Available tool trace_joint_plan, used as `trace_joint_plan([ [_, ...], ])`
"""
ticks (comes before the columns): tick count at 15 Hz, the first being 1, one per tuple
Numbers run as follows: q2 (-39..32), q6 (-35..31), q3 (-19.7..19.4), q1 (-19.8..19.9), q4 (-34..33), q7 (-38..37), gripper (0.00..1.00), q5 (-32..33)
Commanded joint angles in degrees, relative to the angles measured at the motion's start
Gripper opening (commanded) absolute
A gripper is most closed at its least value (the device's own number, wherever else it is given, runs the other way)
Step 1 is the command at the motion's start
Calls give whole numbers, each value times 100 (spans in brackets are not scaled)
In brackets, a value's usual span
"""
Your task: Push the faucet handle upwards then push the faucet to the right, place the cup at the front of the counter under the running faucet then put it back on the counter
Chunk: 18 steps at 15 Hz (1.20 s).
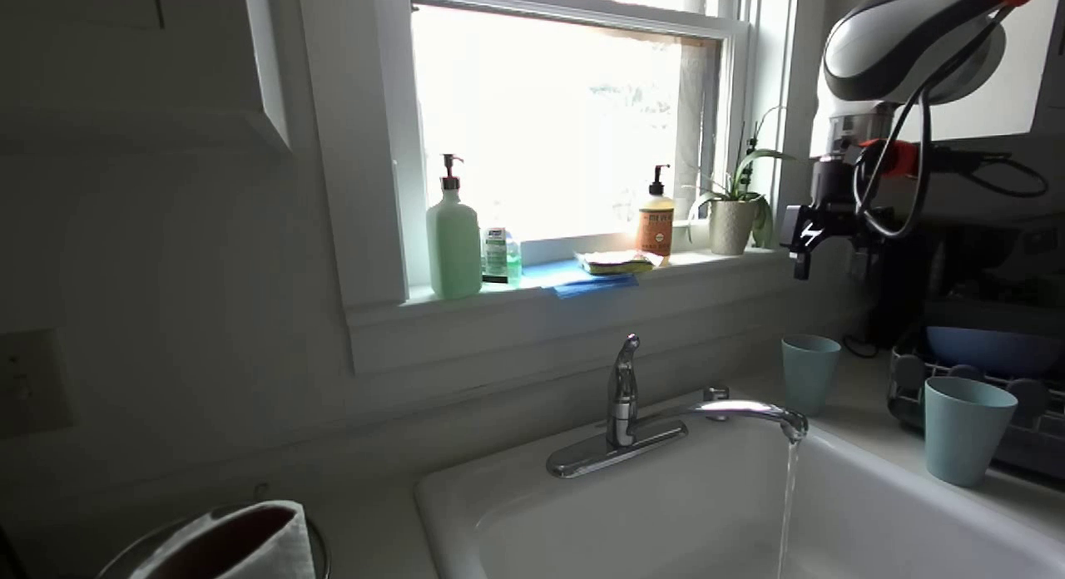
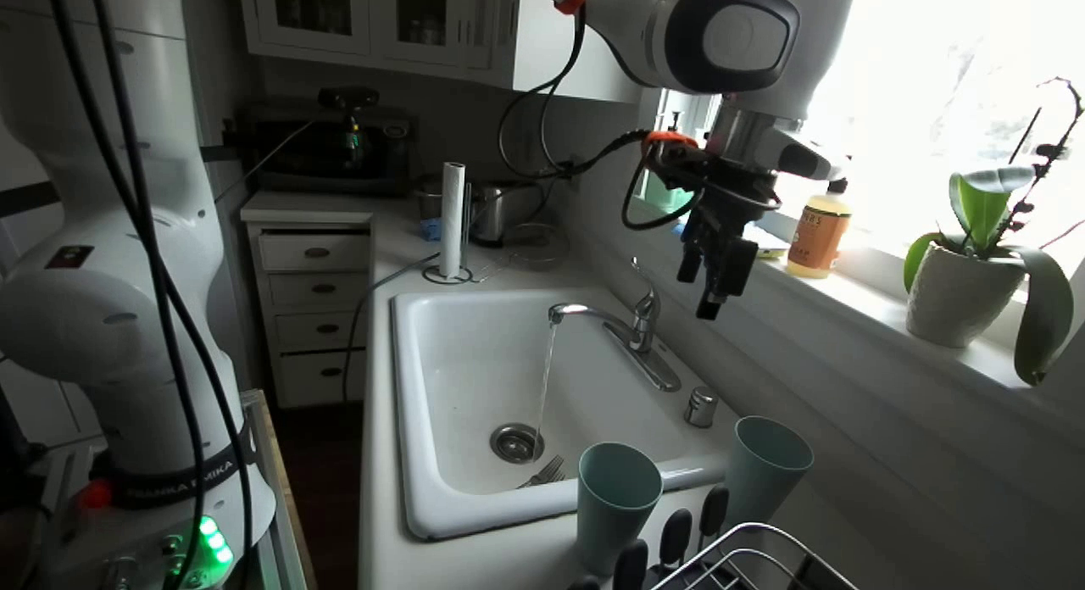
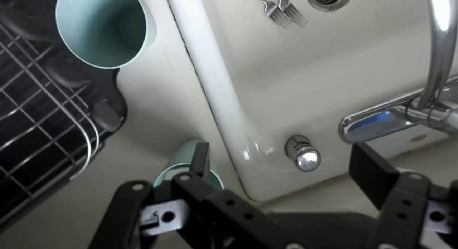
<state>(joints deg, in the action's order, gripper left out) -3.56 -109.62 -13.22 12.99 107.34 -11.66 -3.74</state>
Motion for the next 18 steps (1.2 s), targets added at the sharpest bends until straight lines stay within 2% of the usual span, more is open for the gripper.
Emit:
trace_joint_plan([
  [1,155,-416,-69,9,590,-1074,100,80],
  [4,153,-543,-138,35,989,-1769,100,121],
  [5,153,-708,-146,48,1118,-1745,100,-9],
  [6,-10,-413,-120,33,760,-1474,100,19],
  [10,-9,-565,-144,42,953,-1608,100,18],
  [14,-156,-20,-286,142,843,-1650,100,272],
  [18,-234,76,-446,257,844,-1676,100,445],
])
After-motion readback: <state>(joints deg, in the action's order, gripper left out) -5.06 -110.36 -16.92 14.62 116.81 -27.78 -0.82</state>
